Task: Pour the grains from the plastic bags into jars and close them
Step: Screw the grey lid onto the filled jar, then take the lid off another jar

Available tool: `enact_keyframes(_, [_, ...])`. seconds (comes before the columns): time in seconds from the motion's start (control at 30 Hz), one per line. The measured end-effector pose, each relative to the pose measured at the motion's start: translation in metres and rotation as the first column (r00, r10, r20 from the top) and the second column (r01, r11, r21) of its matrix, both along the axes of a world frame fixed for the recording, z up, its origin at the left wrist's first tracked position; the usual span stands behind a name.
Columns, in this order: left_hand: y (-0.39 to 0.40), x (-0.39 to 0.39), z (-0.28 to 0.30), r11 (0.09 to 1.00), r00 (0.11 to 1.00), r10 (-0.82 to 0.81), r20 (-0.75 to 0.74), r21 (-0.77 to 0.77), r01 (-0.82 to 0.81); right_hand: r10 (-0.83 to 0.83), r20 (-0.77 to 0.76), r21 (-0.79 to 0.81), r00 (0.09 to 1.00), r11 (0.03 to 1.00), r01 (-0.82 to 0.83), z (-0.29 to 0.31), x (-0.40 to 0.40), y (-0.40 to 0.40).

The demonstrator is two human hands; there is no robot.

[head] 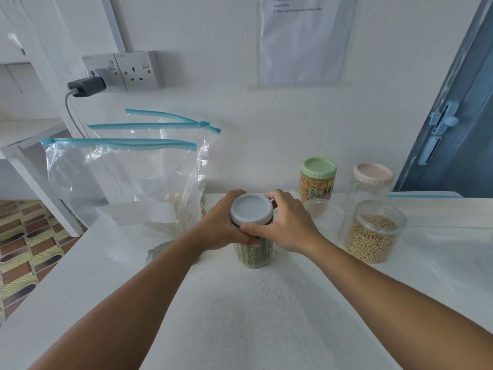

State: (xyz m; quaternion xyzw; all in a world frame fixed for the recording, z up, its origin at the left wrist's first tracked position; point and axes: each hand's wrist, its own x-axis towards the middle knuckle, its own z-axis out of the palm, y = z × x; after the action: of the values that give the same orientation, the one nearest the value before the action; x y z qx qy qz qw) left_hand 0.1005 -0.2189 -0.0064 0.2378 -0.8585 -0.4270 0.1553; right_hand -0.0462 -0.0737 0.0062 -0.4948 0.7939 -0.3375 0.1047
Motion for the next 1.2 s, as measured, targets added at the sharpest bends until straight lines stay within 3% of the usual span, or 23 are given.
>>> enact_keyframes(0.2, [0.012, 0.003, 0.028, 0.960, 0.988, 0.006, 0.157, -0.278, 0.039, -0.020, -0.011, 0.115, 1.000, 0.993, 0.021, 0.010, -0.025, 0.012])
enact_keyframes(0.27, [0.014, 0.000, 0.033, 0.932, 0.979, 0.011, 0.203, -0.357, 0.063, -0.073, -0.154, 0.159, 0.985, 0.982, 0.098, 0.008, -0.039, 0.012])
enact_keyframes(0.37, [0.017, -0.001, 0.035, 0.919, 0.966, 0.027, 0.258, -0.386, 0.077, -0.013, -0.418, 0.309, 0.908, 0.938, 0.156, 0.006, -0.051, 0.007])
enact_keyframes(0.5, [0.018, 0.000, 0.033, 0.916, 0.968, 0.047, 0.246, -0.397, 0.057, 0.106, -0.556, 0.419, 0.824, 0.892, 0.169, 0.005, -0.054, -0.006])
enact_keyframes(0.77, [0.004, -0.003, 0.033, 0.915, 0.948, 0.177, 0.265, -0.400, -0.059, 0.119, -0.613, 0.401, 0.781, 0.899, 0.178, 0.002, -0.051, -0.012])
enact_keyframes(1.2, [-0.047, -0.048, 0.036, 0.901, 0.915, 0.312, 0.255, -0.384, -0.200, 0.242, -0.589, 0.367, 0.771, 0.930, -0.011, 0.010, -0.032, 0.024])
